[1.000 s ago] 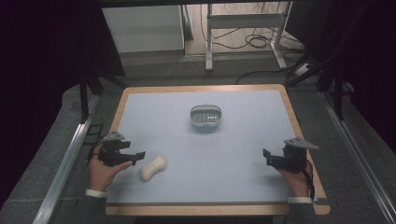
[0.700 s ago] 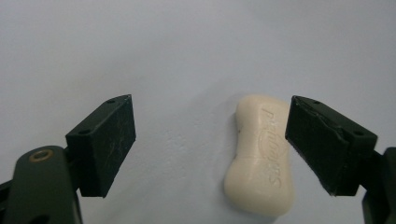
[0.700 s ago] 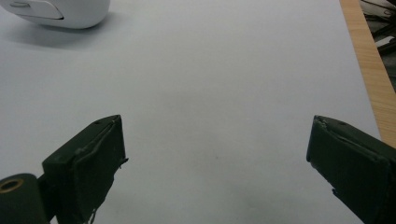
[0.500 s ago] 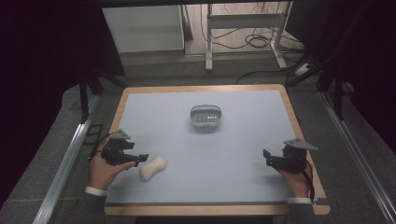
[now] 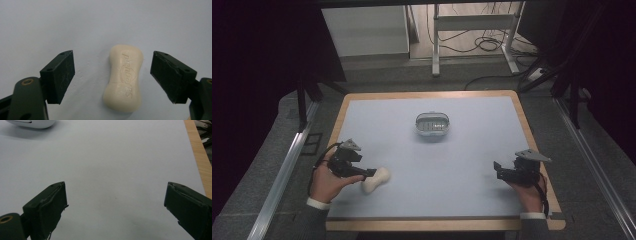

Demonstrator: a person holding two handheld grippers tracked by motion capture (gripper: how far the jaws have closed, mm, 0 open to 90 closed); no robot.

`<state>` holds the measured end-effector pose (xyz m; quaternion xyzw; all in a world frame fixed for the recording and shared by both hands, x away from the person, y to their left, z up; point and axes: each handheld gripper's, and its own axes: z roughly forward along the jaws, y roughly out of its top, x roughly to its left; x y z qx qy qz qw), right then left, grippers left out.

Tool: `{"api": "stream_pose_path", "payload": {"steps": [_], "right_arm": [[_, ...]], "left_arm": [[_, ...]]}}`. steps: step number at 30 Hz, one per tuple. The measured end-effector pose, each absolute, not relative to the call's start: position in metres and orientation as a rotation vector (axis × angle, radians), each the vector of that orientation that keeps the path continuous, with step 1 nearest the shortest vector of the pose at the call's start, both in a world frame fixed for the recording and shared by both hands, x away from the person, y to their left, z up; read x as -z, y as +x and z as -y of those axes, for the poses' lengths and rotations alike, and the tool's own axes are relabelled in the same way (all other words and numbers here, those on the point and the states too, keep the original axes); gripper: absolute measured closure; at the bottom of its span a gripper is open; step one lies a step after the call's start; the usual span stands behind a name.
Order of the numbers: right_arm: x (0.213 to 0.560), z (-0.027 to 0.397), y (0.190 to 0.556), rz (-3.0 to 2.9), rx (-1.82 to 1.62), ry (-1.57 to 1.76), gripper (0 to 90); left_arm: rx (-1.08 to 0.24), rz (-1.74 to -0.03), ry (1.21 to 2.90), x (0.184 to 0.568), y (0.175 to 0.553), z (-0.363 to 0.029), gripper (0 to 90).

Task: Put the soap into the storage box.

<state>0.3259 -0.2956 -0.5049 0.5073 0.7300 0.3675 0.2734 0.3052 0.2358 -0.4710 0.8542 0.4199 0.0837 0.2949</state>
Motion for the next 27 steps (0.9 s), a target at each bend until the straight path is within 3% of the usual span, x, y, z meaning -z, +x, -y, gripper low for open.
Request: {"api": "stream_pose_path", "payload": {"steps": [17,27], "right_arm": [[0.507,0.295,0.326,-1.971,-0.976,1.363,4.1],[0.508,0.294,0.326,-1.980,-0.966,1.364,4.1]], "left_arm": [[-0.173,-1.118,2.358,0.488,0.301,-0.218,22.8],[-0.133,-1.134,2.429,0.498,0.306,-0.206,29.2]]}}
